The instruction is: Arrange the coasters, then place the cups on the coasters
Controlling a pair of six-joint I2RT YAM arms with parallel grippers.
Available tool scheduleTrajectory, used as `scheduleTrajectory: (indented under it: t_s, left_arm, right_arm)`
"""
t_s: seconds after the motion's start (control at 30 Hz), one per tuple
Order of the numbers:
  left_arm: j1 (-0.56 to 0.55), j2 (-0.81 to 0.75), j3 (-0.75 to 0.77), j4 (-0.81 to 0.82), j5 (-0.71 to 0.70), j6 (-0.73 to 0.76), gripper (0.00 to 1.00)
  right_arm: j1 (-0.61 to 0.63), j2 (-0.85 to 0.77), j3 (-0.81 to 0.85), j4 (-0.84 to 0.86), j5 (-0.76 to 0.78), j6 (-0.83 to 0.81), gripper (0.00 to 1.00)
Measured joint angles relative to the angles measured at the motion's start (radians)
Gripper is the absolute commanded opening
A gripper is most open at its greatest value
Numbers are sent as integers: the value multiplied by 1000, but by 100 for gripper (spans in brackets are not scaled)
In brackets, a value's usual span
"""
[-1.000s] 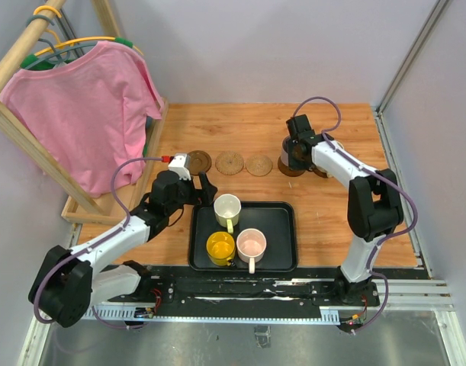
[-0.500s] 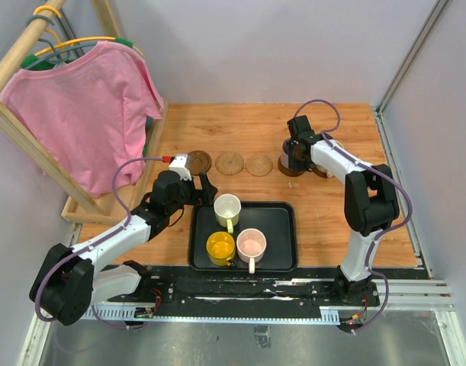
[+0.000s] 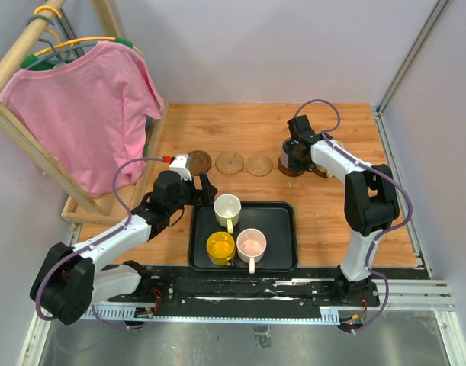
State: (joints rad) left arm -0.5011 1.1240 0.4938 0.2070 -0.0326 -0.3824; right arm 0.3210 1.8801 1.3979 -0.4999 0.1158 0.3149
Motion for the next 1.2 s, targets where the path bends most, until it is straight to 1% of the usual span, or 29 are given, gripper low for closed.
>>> scheduleTrajectory:
  t_s: [0.53,0.63,0.67,0.73,0.77,0.87,0.93,1.2]
  left_arm:
    - [0,5,0,0,0,0,100]
    - [0,5,0,0,0,0,100]
    - [0,5,0,0,1,0,100]
    - [0,5,0,0,1,0,100]
    - [0,5,0,0,0,0,100]
    - [0,5,0,0,1,0,100]
    - [0,5,0,0,0,0,100]
    - [0,4,0,0,1,-1,100]
  right_arm:
    - [0,-2,-19,-2,2,17,2]
    - [0,-3,-21,-1,3,21,13]
    - [0,-3,-21,-1,4,23,20]
    - [0,-5,-23,-1,4,26,39]
    - [0,-6,-25,0,4,29,45]
    - [0,-20,-40,2,3,40,56]
    - [0,-31,-48,2,3,47,59]
    - [0,-67,-72,2,-1,49,61]
